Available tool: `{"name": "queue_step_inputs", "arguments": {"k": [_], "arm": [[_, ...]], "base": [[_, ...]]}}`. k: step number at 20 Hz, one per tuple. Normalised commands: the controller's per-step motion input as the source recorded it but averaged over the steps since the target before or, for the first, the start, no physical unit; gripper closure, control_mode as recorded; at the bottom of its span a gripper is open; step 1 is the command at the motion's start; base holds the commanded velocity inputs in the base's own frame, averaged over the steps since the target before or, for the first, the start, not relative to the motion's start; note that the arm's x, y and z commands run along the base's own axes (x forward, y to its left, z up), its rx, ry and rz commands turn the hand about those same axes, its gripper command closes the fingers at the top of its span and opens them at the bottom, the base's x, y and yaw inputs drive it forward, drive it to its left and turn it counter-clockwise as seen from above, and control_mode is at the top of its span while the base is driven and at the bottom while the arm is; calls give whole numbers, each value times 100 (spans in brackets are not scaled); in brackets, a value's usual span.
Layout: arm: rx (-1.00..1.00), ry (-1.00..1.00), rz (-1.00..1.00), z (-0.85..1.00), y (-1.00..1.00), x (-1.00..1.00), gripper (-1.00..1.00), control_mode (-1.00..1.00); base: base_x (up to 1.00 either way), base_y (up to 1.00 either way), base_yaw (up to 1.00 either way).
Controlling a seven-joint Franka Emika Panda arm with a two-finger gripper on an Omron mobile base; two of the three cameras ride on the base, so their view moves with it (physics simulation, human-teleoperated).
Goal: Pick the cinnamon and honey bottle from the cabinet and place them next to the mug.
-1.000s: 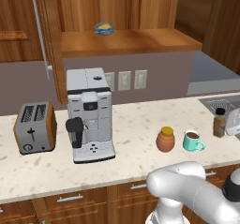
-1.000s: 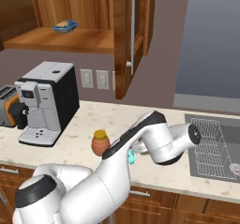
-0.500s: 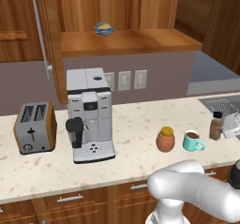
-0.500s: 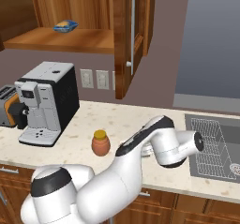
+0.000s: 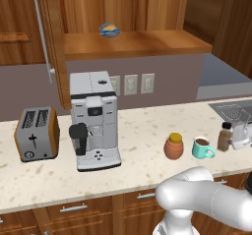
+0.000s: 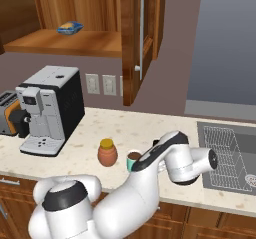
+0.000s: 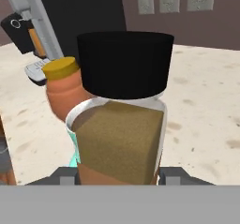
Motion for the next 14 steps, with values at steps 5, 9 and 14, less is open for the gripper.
{"name": "queue_step_inputs", "arguments": {"k": [5,9,14], "arm": [[0,0,0,-32,0,5,100,-100],[0,0,0,-30,0,7,100,-100],[0,0,0,-26,0,12,100,-100]], "base": [[0,0,0],[0,0,0],[0,0,0]]}}
